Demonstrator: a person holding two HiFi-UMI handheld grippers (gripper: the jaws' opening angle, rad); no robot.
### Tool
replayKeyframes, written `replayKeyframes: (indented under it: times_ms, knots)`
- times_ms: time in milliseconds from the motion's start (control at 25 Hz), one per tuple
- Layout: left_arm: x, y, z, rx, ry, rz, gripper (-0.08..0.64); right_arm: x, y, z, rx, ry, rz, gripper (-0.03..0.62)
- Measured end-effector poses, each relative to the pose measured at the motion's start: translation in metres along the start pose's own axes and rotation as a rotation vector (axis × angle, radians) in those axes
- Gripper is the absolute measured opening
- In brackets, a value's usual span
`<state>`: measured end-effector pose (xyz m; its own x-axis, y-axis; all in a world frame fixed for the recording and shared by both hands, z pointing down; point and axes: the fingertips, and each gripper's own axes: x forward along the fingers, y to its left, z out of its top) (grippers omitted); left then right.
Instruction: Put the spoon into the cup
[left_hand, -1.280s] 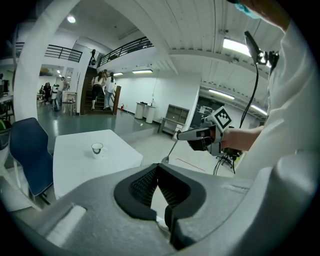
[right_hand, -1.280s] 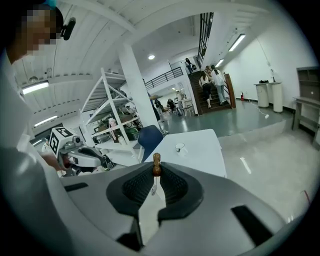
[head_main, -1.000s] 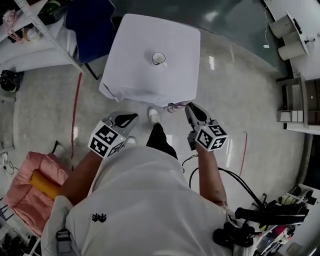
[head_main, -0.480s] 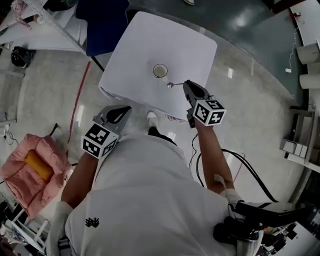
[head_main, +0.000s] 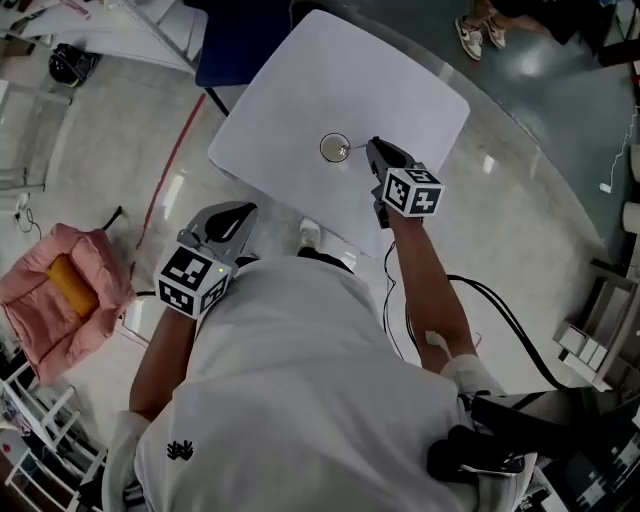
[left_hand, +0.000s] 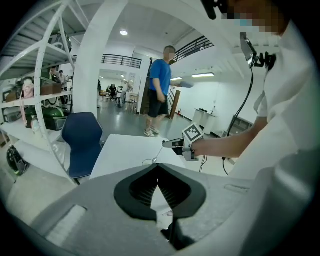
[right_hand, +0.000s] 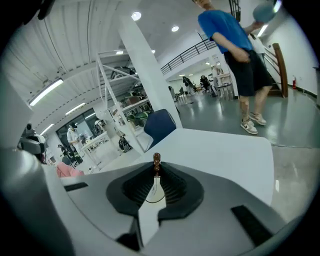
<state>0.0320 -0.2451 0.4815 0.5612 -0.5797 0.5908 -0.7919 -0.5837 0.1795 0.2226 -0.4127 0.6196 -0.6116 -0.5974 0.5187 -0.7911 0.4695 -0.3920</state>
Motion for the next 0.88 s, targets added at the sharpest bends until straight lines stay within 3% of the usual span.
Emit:
replayKeyframes:
  times_ms: [440,880]
  knots:
    - [0.001,0.023,0.002,-0.049,0.013,0.108,0.009,0.064,-0.017,-0.031,-0.008,0.099,0.046,0.044]
    - [-0.005,0.033,-0.005,-0.08,0.043,0.146,0.009,0.092,-0.013,-0.052,-0.027,0.154,0.07,0.044]
